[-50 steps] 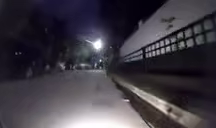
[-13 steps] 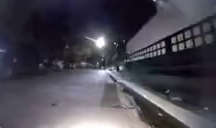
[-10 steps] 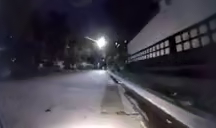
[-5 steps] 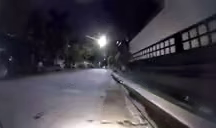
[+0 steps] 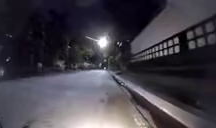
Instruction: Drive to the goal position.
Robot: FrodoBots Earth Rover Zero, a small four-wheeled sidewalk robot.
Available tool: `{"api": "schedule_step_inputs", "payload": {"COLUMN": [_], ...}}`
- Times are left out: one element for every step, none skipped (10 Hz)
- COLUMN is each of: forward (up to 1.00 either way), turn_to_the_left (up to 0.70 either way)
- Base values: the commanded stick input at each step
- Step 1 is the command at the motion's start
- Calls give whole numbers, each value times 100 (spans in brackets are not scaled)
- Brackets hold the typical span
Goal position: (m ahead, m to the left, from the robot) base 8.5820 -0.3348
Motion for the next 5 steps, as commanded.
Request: {"api": "schedule_step_inputs", "payload": {"forward": [50, 50, 50, 50, 50], "turn_to_the_left": [0, 0, 0, 0, 0]}}
